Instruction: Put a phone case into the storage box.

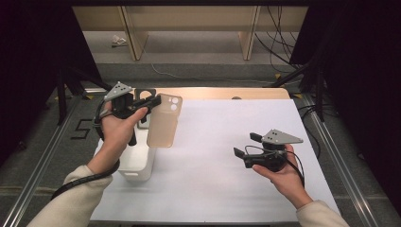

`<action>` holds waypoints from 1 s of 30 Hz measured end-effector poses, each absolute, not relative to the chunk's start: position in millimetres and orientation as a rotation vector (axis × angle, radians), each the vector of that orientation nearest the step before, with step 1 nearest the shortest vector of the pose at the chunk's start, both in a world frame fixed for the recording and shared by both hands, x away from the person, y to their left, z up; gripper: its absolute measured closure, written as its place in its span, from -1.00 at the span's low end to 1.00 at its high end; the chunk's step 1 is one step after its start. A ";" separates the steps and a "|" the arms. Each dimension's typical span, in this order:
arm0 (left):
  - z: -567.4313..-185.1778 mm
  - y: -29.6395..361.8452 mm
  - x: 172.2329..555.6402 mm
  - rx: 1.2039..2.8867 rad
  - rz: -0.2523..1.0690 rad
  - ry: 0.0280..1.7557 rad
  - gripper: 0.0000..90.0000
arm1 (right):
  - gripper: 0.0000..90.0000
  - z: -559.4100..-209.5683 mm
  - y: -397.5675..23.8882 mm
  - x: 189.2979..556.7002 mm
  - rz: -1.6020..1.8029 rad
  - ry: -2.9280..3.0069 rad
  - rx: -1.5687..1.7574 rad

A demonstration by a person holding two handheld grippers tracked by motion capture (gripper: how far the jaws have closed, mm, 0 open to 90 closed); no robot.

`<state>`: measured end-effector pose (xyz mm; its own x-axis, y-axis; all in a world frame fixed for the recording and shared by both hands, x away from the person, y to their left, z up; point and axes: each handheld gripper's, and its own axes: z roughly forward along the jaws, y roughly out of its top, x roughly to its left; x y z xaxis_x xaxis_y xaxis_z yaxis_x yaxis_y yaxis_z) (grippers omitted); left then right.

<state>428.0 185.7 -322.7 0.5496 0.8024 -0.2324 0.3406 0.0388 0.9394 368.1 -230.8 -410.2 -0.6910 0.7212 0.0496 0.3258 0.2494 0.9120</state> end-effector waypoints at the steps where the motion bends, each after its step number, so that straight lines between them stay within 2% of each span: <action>1: -322.2 187.9 428.2 1.550 0.470 1.008 0.81 | -0.64 -410.0 -231.4 368.1 1.426 2.145 0.958; 30: -319.0 228.0 437.0 1.501 0.521 1.062 0.81 | -0.64 -408.9 -251.7 363.1 1.442 2.090 1.020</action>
